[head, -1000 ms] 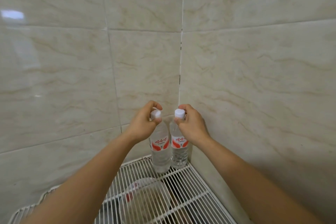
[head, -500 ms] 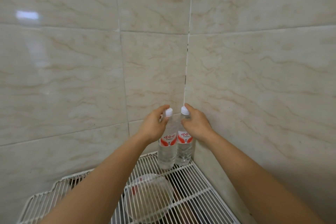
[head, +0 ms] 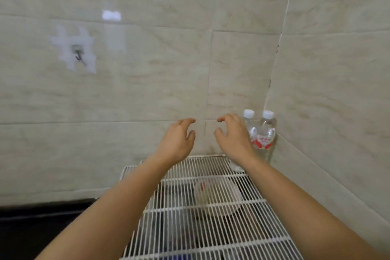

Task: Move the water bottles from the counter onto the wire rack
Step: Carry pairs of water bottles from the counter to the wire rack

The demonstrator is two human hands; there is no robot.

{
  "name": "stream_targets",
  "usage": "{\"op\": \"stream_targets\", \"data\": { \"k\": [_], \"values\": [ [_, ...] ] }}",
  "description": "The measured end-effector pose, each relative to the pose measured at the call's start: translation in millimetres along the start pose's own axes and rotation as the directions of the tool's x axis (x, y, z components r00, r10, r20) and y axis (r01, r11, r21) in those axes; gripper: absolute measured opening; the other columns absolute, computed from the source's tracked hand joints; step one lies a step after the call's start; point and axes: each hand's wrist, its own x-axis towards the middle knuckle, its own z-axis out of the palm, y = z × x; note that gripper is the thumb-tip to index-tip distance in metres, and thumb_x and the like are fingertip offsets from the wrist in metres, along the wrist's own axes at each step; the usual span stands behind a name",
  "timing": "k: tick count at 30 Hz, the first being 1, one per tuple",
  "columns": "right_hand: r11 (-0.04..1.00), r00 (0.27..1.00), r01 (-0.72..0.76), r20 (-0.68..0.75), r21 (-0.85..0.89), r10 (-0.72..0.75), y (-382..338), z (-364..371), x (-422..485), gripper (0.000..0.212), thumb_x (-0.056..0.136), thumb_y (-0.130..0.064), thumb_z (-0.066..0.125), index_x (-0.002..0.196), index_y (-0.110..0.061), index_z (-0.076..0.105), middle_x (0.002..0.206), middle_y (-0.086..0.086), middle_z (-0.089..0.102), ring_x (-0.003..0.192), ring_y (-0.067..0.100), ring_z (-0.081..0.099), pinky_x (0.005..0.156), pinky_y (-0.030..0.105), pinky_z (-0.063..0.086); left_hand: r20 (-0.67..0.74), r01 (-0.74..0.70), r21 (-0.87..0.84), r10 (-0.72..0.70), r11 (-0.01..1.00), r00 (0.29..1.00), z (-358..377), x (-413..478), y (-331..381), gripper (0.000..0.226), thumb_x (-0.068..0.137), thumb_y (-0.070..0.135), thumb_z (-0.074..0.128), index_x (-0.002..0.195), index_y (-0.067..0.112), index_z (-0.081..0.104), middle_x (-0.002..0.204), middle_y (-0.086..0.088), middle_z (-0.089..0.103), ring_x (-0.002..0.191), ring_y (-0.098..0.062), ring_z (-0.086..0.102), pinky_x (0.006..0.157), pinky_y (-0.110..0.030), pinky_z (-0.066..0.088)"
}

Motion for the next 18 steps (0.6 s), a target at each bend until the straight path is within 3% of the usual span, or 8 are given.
{"op": "stream_targets", "data": {
  "k": [7, 13, 18],
  "values": [
    [0.984, 0.926, 0.17, 0.334, 0.046, -0.175, -127, 109, -68, 0.037, 0.089, -0.021, 0.053, 0.123, -0.008, 0.051, 0.127, 0.011, 0.051, 0.123, 0.025, 0.04, 0.1, 0.033, 0.033, -0.048, 0.237, 0.116, -0.233, 0.965, 0.971, -108, -116, -115, 0.041, 0.098, 0.023, 0.042, 0.138, 0.014, 0.042, 0.144, -0.009, 0.044, 0.133, -0.026, 0.038, 0.108, -0.036, 0.032],
    [0.972, 0.846, 0.205, 0.48, 0.112, -0.234, -282, 207, -147, 0.044, 0.09, -0.024, 0.052, 0.131, -0.008, 0.045, 0.134, 0.012, 0.046, 0.126, 0.027, 0.036, 0.103, 0.033, 0.032, -0.122, 0.414, 0.201, -0.396, 0.888, 0.91, -226, -247, -225, 0.04, 0.098, 0.024, 0.04, 0.137, 0.015, 0.043, 0.142, -0.008, 0.046, 0.129, -0.027, 0.042, 0.102, -0.039, 0.04],
    [0.948, 0.735, 0.281, 0.602, 0.15, -0.313, -409, 285, -227, 0.047, 0.093, -0.028, 0.048, 0.135, -0.008, 0.041, 0.135, 0.012, 0.044, 0.127, 0.029, 0.036, 0.104, 0.04, 0.036, -0.165, 0.569, 0.321, -0.547, 0.757, 0.821, -323, -365, -314, 0.041, 0.096, 0.023, 0.039, 0.136, 0.015, 0.044, 0.14, -0.009, 0.047, 0.129, -0.028, 0.039, 0.1, -0.042, 0.042]
  ]
}}
